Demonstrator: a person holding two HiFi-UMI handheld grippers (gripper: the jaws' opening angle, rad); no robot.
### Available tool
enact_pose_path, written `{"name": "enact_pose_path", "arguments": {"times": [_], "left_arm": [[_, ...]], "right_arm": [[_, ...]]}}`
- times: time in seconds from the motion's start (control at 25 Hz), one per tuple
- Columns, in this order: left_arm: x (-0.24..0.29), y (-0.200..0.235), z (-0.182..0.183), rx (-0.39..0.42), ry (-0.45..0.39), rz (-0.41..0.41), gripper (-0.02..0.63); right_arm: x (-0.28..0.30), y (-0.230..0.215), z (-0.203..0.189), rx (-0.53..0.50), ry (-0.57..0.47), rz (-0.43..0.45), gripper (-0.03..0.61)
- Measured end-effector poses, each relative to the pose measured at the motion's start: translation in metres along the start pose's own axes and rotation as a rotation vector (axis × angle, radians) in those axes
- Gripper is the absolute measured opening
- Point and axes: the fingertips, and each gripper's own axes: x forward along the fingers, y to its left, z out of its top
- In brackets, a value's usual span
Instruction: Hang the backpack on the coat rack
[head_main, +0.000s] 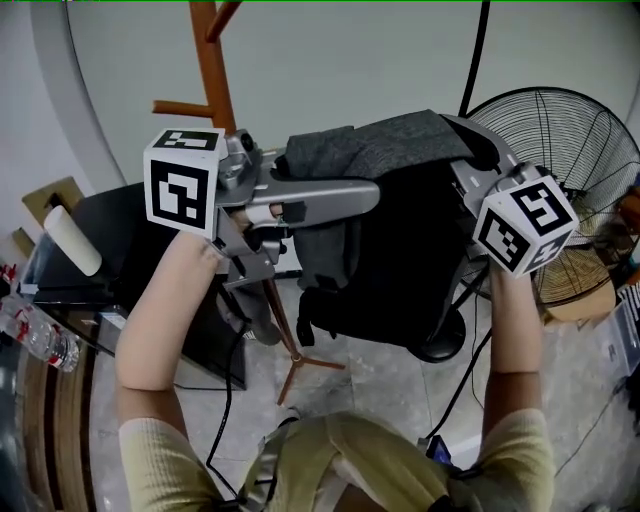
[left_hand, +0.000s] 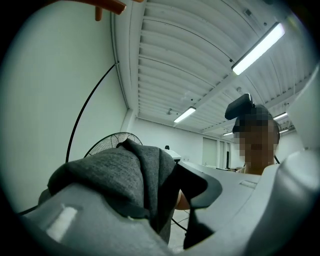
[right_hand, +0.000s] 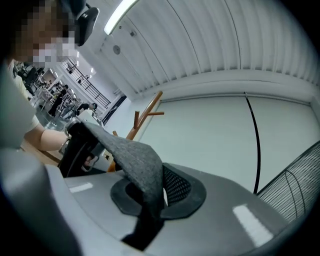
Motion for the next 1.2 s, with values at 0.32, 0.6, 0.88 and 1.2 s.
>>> {"name": "enact_pose_path", "arguments": {"times": [0.32, 0.6, 0.88, 1.2], "left_arm": [[-0.013, 0.005, 0.036, 0.042, 0.024, 0.013, 0.184], [-0.021, 0.013, 0.111, 0.087, -0.028, 0.027, 0.184], [-0.020, 0.006, 0.126, 0.226, -0.019, 0.080, 0.184], [-0.023, 0.010, 0.126, 0.271, -0.006, 0.107, 0.184]], "right_arm": [[0.025, -0.009, 0.033, -0.006, -0.029, -0.022, 0.031], [0.064, -0.039, 0.089, -0.042, -0.041, -0.062, 0.032], [0.063, -0.036, 0.108, 0.021, -0.105, -0.074, 0.031], [0.058, -0.036, 0.113, -0.009, -0.144, -0.117, 0.032]]}}
